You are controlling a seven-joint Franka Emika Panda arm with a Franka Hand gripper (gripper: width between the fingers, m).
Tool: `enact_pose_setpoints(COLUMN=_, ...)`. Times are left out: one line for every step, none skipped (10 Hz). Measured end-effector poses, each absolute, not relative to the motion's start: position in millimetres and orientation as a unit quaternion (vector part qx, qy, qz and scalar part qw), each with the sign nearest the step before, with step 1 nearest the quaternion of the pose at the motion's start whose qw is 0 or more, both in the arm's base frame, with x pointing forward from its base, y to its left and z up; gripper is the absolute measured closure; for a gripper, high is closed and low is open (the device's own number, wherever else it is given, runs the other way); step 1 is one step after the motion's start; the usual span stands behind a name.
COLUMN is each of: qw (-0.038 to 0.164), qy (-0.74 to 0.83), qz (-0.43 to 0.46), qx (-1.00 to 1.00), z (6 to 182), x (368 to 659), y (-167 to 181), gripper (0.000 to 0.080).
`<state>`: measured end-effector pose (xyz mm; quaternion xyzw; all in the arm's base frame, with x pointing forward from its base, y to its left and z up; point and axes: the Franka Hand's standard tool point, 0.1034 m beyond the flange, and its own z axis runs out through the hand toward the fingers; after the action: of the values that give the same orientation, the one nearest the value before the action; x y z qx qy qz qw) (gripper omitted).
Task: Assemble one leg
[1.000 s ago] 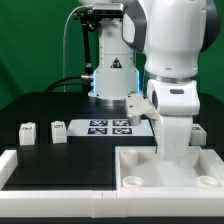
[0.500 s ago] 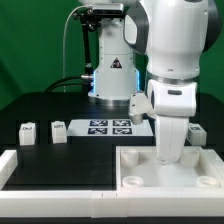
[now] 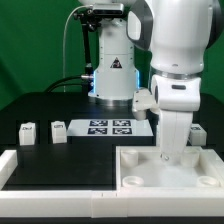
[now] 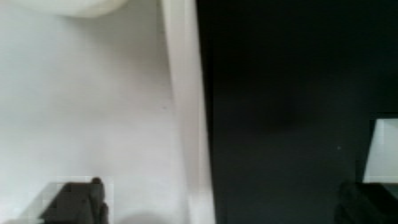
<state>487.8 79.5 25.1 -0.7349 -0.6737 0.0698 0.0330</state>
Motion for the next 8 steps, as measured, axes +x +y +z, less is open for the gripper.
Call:
enact_pose_setpoints(qw=0.027, qy=-0.67, qz=0.067, qx=-0.739, z=36.9, x=485.4, y=78.3, gripper=0.015)
enact_pose_setpoints(qw=0.02, qy=-0.663, qz=0.063, qx=-0.746, z=47.8, x=482.8, y=79.2, gripper=0.015)
enact_pose_setpoints(qw=0.011, qy=-0.658, qz=0.056, qx=-0.75, z=63.7, x=479.9, y=82.5, gripper=0.015)
enact_pose_setpoints(qw=0.007, qy=-0.654, qz=0.055, qx=-0.754, z=75.0, x=480.0, y=90.6, gripper=0.015)
enact_pose_setpoints(qw=0.006, qy=-0.656, qz=0.054, qx=-0.753, z=77.4, x=480.4, y=92.6, gripper=0.015)
enact_pose_setpoints(qw=0.006, qy=-0.654, qz=0.055, qx=-0.755, z=76.1, x=479.8, y=91.5, gripper=0.015)
enact_pose_setpoints(qw=0.006, qy=-0.643, qz=0.055, qx=-0.764, z=76.0, x=479.8, y=91.6, gripper=0.015)
enact_pose_setpoints(qw=0.006, qy=-0.636, qz=0.055, qx=-0.77, z=76.0, x=479.8, y=91.6, gripper=0.015)
